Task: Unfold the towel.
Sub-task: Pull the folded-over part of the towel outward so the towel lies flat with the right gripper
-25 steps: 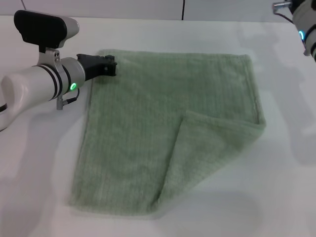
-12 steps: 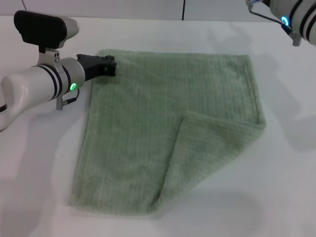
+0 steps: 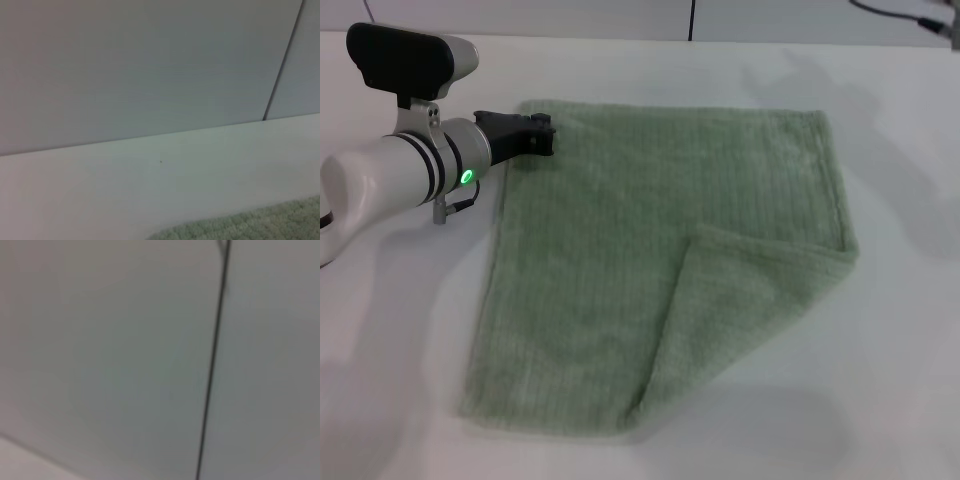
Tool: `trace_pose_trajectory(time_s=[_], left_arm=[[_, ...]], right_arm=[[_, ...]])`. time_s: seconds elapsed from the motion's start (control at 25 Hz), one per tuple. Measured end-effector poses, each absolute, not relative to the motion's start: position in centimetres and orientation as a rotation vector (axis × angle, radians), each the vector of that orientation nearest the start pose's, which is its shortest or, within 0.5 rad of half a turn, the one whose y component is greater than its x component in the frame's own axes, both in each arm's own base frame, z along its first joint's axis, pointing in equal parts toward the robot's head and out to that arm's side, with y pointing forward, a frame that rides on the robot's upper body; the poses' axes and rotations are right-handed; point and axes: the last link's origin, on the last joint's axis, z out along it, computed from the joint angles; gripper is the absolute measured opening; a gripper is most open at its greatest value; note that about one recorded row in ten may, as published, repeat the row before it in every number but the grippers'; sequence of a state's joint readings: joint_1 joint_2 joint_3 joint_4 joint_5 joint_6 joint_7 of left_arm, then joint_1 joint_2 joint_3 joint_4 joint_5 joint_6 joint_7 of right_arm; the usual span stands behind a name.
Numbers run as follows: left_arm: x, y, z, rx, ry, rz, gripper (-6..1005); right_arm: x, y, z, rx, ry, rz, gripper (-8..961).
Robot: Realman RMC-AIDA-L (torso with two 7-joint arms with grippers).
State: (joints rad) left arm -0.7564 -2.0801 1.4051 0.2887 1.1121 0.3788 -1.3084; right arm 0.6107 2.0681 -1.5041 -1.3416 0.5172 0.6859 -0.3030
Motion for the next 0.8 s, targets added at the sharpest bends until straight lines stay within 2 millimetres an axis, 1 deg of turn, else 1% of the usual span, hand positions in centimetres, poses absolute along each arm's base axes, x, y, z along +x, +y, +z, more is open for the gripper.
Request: trace_pose_trajectory(time_s=[0.04,0.08,0.12,0.24,0.28,0.36,0.4,0.44,0.48,0.52,0.68,0.8], left_arm=[[-27.1,43.0,-6.6,-2.073,-0.94,-0.283,24],[-27.1,43.0,-6.5,-2.073,-0.94,-0.283,24],[-27.1,43.0,-6.6,-2.073,-0.94,-0.282,24],[-27.2,42.9,-6.6,-2.073,-0.942,-0.282,25],[-27.2,42.9,-6.6,-2.073,-0.942,-0.282,25],[-27.2,42.9,-6.6,-2.072,-0.943,-0.282,26],[-27.2,42.9,-6.6,-2.072,-0.944,-0.282,26],[-27.2,42.9,-6.6,-2.071,-0.946,-0.283,26],[-27.2,42.9,-6.6,-2.071,-0.946,-0.283,26],[-27.2,42.9,-6.6,-2.071,-0.946,-0.283,26],[-27.2,42.9,-6.6,-2.071,-0.948,-0.285,27],[-27.1,43.0,-6.6,-2.071,-0.947,-0.286,27]], right_arm=[[10.8,44.2,2.5,-2.124,0.666,0.279,661],[9.8,44.3,2.5,-2.195,0.68,0.247,661],[9.8,44.3,2.5,-2.195,0.68,0.247,662],[8.9,44.4,2.5,-2.291,0.695,0.203,662],[8.4,44.4,2.3,-2.349,0.696,0.166,662],[8.2,44.4,2.1,-2.372,0.695,0.146,662],[7.8,44.2,1.5,-2.435,0.683,0.091,662],[7.8,44.2,1.5,-2.435,0.683,0.091,662],[7.5,44.0,0.9,-2.492,0.667,0.039,662],[7.5,44.0,0.9,-2.492,0.667,0.039,662],[6.9,43.0,-0.8,-2.636,0.642,-0.087,662],[6.8,42.8,-1.3,-2.672,0.631,-0.127,662]])
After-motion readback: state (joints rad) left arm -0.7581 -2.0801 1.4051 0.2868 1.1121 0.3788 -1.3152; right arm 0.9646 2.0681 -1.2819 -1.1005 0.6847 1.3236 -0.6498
